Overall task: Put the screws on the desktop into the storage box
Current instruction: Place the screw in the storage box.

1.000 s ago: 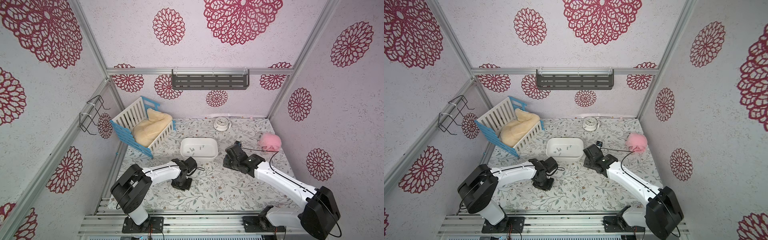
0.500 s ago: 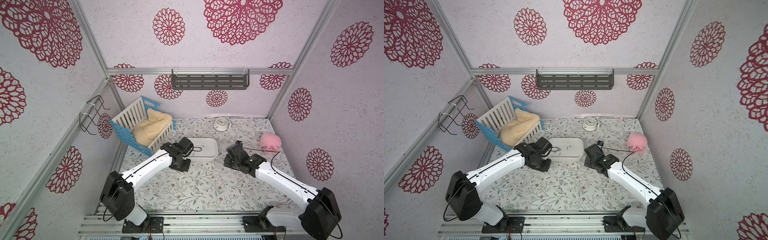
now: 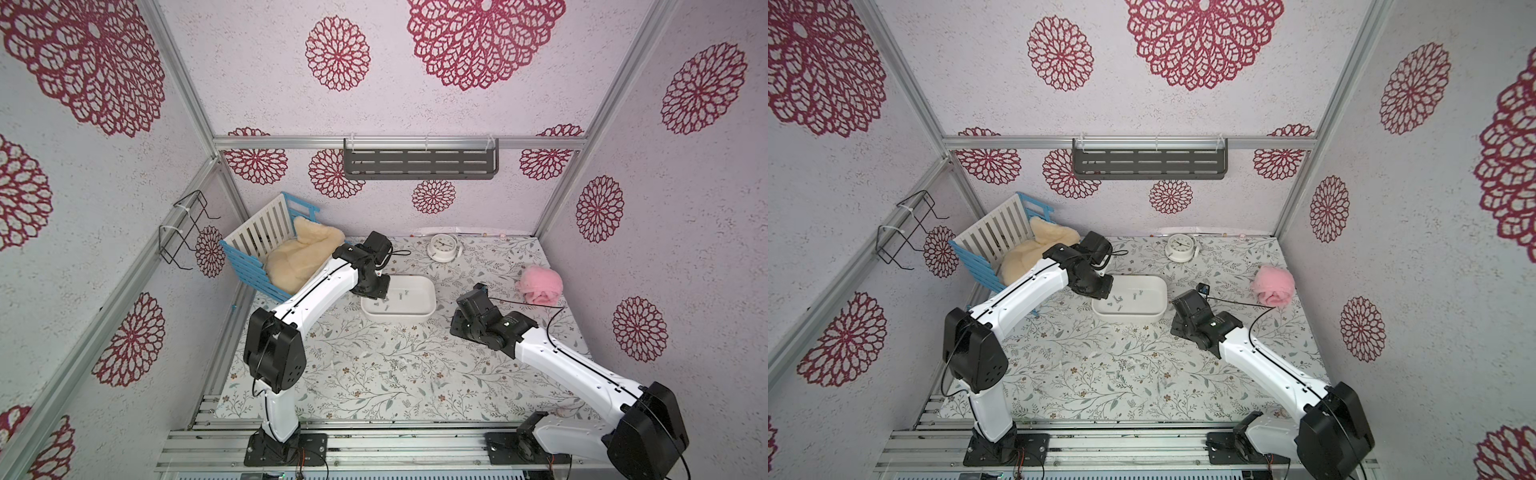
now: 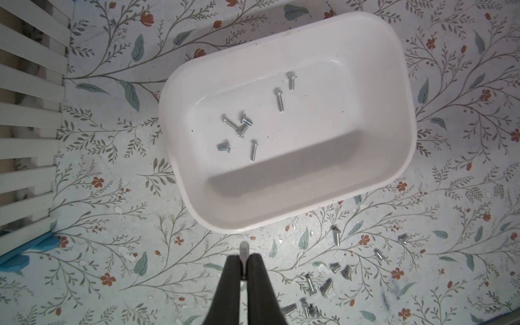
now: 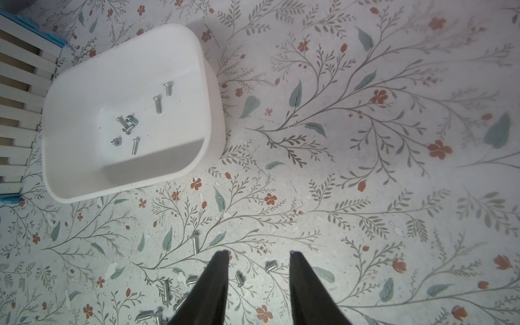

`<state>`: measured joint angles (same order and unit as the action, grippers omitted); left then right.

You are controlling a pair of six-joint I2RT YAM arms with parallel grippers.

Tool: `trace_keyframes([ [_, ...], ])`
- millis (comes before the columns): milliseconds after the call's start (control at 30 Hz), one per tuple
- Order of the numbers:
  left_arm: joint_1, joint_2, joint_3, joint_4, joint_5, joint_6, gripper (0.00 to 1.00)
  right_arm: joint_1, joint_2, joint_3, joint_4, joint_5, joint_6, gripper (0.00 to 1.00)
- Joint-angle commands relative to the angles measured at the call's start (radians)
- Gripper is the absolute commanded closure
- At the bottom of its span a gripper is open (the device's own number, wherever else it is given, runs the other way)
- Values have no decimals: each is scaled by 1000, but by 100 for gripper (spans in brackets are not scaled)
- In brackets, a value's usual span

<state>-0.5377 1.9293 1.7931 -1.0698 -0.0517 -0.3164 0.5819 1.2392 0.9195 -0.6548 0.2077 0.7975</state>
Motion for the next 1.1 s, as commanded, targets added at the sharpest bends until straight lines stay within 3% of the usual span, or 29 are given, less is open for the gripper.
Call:
trace_keyframes([
  [0,22,90,75,-16,9,20,92,-7,-26,-1,30,-10,6,60],
  [367,28,274,160,-20,14,5,91,-6,-41,-41,56,-24,15,60],
  [1067,28,341,180,-19,24,7,83,-6,-61,-74,60,-32,34,60],
])
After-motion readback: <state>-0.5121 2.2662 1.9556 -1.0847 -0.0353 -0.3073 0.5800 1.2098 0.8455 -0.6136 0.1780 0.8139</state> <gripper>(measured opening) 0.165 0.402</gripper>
